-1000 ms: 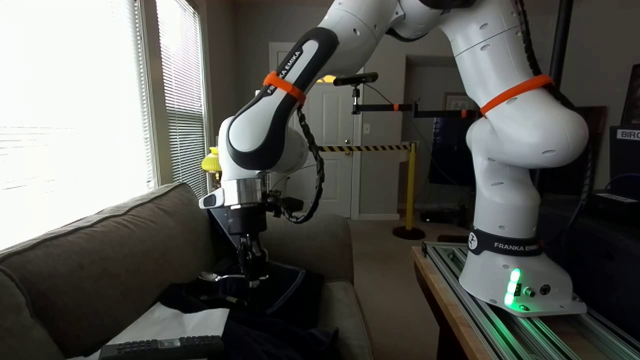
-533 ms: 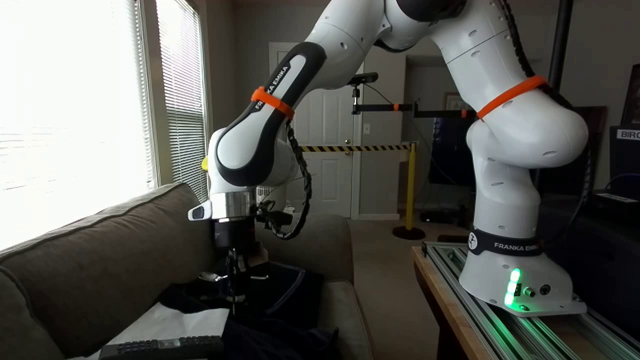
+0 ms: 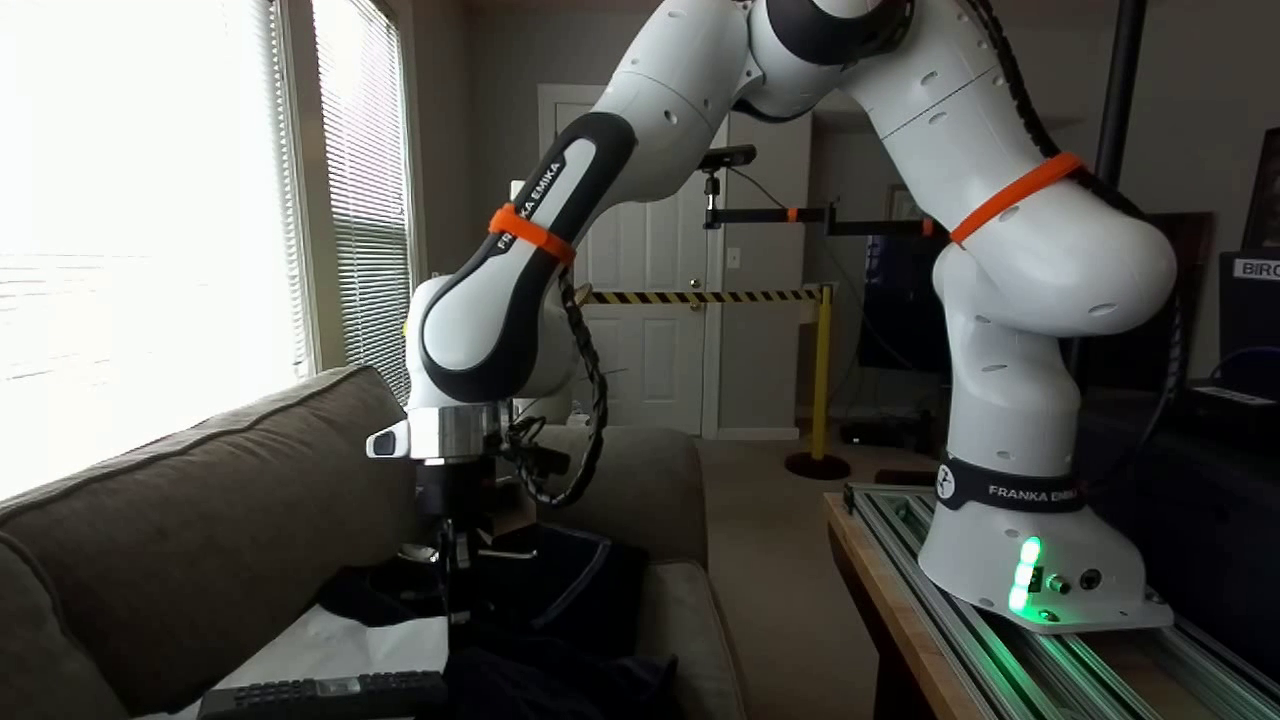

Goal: Press a button on the remote

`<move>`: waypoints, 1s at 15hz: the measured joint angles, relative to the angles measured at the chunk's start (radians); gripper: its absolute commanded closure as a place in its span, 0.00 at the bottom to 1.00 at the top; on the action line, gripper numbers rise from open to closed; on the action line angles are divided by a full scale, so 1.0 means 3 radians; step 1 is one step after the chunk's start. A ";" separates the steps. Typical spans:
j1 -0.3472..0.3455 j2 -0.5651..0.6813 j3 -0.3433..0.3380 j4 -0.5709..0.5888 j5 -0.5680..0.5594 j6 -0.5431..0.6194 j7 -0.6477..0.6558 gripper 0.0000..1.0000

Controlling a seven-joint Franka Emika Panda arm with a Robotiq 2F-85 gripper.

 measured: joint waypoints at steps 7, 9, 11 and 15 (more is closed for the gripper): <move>-0.0149 0.0217 0.0188 0.0055 -0.0035 0.0272 0.0009 1.00; -0.0205 0.0300 0.0235 0.0075 -0.0036 0.0410 0.0009 1.00; -0.0267 0.0353 0.0282 0.0085 -0.0044 0.0508 0.0009 1.00; -0.0374 0.0390 0.0388 0.0086 -0.0099 0.0595 0.0009 1.00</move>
